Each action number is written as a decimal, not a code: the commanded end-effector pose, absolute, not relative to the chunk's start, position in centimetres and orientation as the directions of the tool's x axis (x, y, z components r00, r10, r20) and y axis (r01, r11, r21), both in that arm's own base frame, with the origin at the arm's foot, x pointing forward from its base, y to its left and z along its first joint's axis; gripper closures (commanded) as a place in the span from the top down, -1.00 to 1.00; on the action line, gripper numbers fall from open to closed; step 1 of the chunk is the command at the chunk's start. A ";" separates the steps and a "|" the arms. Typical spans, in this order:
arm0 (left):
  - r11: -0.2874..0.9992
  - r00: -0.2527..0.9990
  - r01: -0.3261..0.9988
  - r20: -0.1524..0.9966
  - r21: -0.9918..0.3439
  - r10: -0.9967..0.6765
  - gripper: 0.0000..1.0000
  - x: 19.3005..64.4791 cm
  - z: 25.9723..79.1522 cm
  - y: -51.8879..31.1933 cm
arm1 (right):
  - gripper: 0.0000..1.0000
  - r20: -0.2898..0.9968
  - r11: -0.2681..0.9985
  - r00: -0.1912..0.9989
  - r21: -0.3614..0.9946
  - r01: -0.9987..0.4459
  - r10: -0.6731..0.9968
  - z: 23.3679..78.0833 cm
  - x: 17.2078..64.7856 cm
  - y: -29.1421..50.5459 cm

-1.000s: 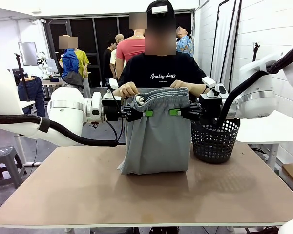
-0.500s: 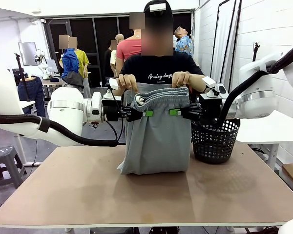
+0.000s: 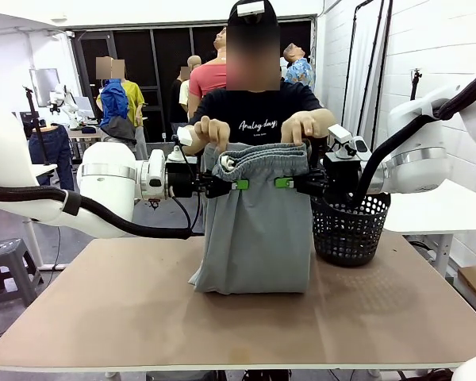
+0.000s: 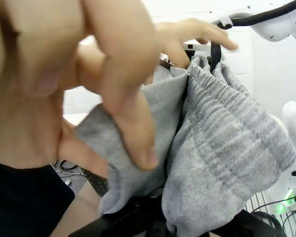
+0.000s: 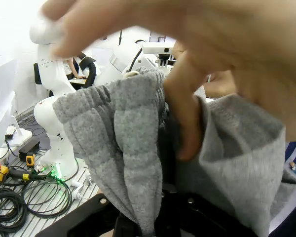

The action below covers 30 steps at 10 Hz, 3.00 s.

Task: Fold the training pants.
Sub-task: Release the ends of the Training pants and then grab the overlapped ends.

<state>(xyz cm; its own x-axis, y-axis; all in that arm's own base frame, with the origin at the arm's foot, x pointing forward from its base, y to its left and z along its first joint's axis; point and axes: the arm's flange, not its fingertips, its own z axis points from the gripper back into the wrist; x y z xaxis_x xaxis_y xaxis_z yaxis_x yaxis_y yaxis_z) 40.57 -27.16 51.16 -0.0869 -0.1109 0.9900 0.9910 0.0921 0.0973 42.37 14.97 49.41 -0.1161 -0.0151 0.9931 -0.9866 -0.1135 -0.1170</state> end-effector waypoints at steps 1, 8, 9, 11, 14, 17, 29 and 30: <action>0.101 -0.087 0.990 0.990 0.098 -0.108 -1.00 40.5 51.4 -27.2 | -1.00 0.993 -0.118 -0.118 -0.120 -0.986 -0.019 49.5 42.2 15.1; 0.101 -0.087 0.990 0.990 0.098 -0.108 -1.00 40.5 51.4 -27.2 | -1.00 0.993 -0.118 -0.118 -0.120 -0.986 -0.019 49.5 42.2 15.1; 0.101 -0.087 0.990 0.990 0.098 -0.108 -1.00 40.5 51.4 -27.2 | -1.00 0.993 -0.118 -0.118 -0.120 -0.986 -0.019 49.5 42.2 15.1; 0.101 -0.087 0.990 0.990 0.098 -0.108 -1.00 40.5 51.4 -27.2 | -1.00 0.993 -0.118 -0.118 -0.120 -0.986 -0.019 49.5 42.2 15.1; 0.101 -0.087 0.990 0.990 0.098 -0.108 -1.00 40.5 51.4 -27.2 | -1.00 0.993 -0.118 -0.118 -0.120 -0.986 -0.019 49.5 42.2 15.1; 0.101 -0.087 0.990 0.990 0.098 -0.108 -1.00 40.5 51.4 -27.2 | -1.00 0.993 -0.118 -0.118 -0.120 -0.986 -0.019 49.5 42.2 15.1; 0.101 -0.087 0.990 0.990 0.098 -0.108 -1.00 40.5 51.4 -27.2 | -1.00 0.993 -0.118 -0.118 -0.120 -0.986 -0.019 49.5 42.2 15.1; 0.101 -0.087 0.990 0.990 0.098 -0.108 -1.00 40.5 51.4 -27.2 | -1.00 0.993 -0.118 -0.118 -0.120 -0.986 -0.019 49.5 42.2 15.1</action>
<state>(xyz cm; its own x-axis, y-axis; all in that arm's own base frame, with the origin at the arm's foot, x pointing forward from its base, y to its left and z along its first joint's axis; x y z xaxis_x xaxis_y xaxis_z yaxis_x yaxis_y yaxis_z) 40.53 -27.18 51.10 -0.0861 -0.1116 0.9900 0.9911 0.0915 0.0965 42.38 14.95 49.41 -0.1161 -0.0149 0.9931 -0.9867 -0.1132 -0.1170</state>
